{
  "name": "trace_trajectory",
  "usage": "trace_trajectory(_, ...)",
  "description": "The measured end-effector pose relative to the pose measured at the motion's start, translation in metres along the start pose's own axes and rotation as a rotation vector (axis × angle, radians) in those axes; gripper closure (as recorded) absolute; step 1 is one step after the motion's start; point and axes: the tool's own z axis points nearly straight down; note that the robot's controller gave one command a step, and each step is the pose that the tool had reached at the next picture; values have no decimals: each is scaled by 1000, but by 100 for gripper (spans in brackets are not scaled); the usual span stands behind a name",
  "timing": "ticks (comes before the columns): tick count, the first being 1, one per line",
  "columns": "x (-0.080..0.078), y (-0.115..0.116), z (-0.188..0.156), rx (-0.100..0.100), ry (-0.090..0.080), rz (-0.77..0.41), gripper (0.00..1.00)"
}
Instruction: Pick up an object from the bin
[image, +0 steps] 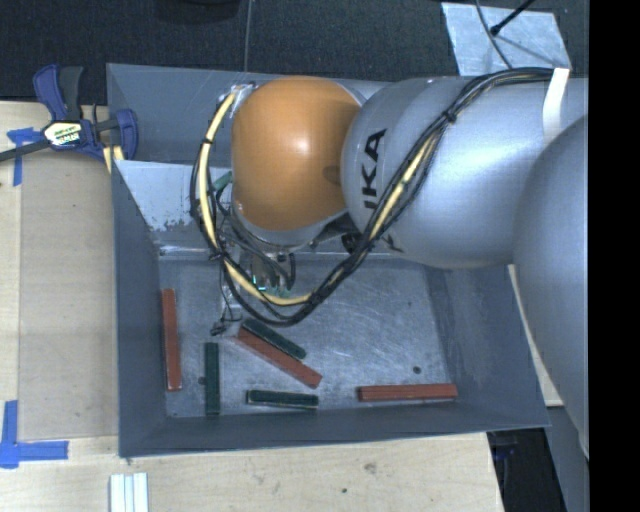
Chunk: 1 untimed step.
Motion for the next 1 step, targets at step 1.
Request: trace_trajectory(1,1,-87,144,0,-2,-371,0)
